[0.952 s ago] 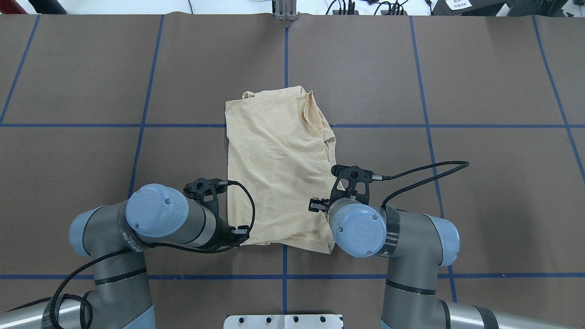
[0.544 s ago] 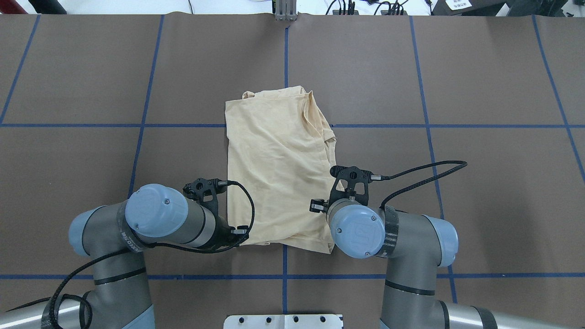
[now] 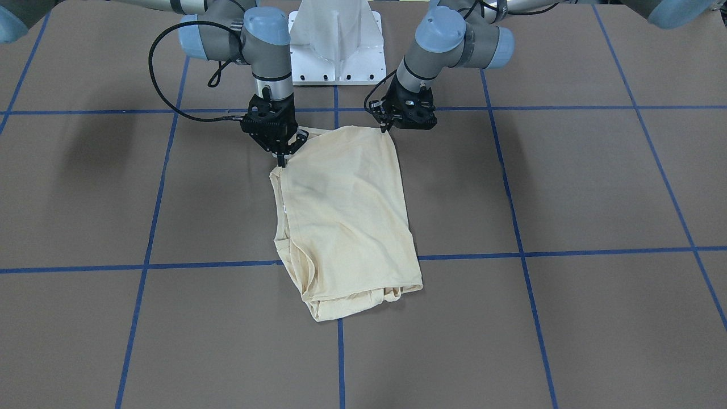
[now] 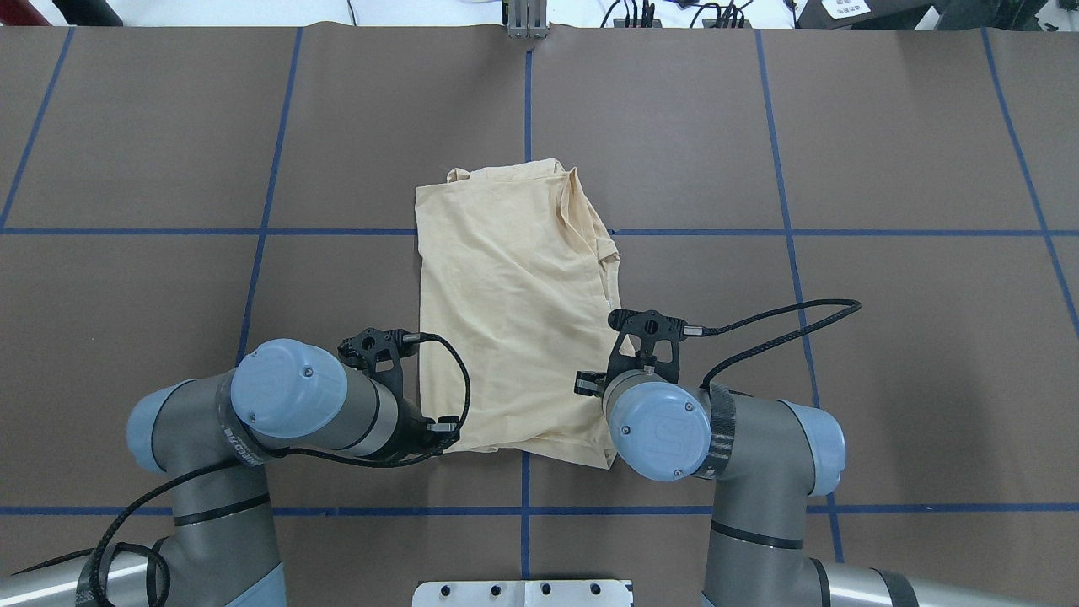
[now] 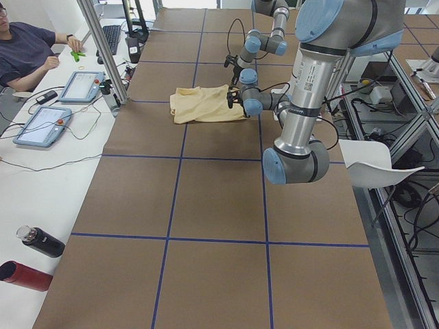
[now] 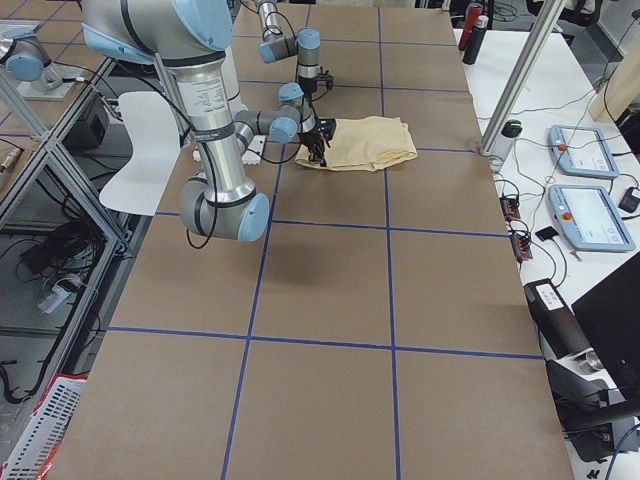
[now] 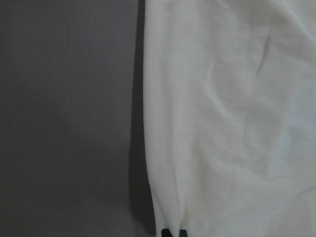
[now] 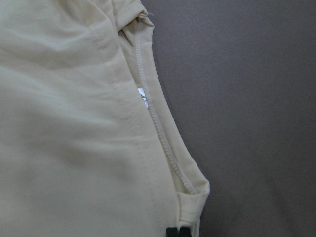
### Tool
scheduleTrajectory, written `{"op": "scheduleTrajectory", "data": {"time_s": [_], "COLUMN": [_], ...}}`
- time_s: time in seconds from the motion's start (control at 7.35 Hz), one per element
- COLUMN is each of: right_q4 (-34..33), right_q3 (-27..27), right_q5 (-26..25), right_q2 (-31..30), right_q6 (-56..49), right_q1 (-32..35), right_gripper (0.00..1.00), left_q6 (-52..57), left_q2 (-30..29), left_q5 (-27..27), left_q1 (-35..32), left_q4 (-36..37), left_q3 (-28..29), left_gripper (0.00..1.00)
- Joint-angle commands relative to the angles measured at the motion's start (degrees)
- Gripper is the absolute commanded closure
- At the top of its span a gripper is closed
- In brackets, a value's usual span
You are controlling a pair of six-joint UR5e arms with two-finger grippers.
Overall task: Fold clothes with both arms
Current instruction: 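Pull the folded shirt toward the robot with both grippers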
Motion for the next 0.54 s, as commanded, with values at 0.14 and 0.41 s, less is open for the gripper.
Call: {"op": "scheduleTrajectory", "data": {"time_s": [0.14,0.41], "right_q4": [-0.4,-0.5], "right_q3": [4.3,10.9], "right_q5": [0.8,0.8], "right_q2": [-0.6,-4.2], "right_q6": [-0.6,-0.5], "right_q1": [0.1,-2.1], "right_gripper": [1.00,1.00], "left_q6": [0.0,-0.2], "left_q2": [0.3,0.8], "left_q5": [-0.1,-0.2], "left_q1": [-0.2,0.1], "left_q4": [0.0,0.3], "left_q3": [-2.1,-6.7], "left_gripper": [1.00,1.00]}}
